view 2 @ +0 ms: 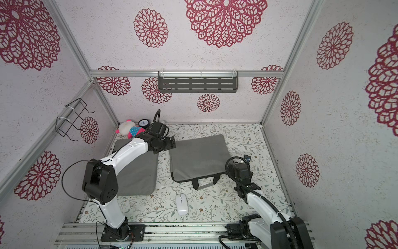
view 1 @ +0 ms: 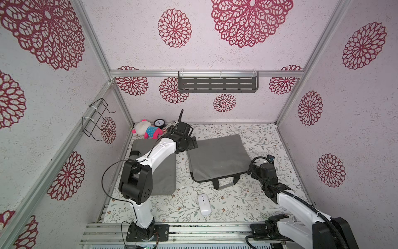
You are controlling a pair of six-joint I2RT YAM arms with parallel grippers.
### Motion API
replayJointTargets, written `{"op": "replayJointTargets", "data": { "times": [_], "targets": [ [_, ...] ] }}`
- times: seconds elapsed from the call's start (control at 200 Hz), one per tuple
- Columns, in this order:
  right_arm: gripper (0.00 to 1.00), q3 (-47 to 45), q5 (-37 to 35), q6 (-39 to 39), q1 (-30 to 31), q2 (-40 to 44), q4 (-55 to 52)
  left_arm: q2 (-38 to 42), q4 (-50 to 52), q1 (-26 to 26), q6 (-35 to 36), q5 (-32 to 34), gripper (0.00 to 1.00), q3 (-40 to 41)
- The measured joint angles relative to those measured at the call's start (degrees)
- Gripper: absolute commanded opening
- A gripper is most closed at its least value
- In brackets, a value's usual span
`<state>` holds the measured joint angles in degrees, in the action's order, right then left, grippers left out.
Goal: Put the mouse into the laptop bag
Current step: Move the zippered laptop bag to the center of the board, then adjust the zippered laptop bag at the center of the board.
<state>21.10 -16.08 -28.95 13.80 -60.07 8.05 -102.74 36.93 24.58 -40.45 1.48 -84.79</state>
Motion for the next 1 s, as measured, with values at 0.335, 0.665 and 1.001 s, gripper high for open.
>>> {"op": "replayJointTargets", "data": {
  "times": [0.335, 0.665, 1.001],
  "targets": [
    [0.95, 3.08, 9.18, -0.15, -3.89, -5.99, 0.59, 17.46, -12.31, 7.93, -5.44, 6.78, 0.99, 19.96],
    [0.8, 7.76, 20.81, -1.66, -3.58, -21.07, 4.61, 12.0, -20.44, 11.32, -12.59, 6.62, 0.99, 25.42],
    [0.64, 6.4, 20.85, -3.72, 3.13, -21.11, 5.51, -4.83, -19.71, 10.51, -13.31, 3.85, 1.0, 13.77]
  ]
}}
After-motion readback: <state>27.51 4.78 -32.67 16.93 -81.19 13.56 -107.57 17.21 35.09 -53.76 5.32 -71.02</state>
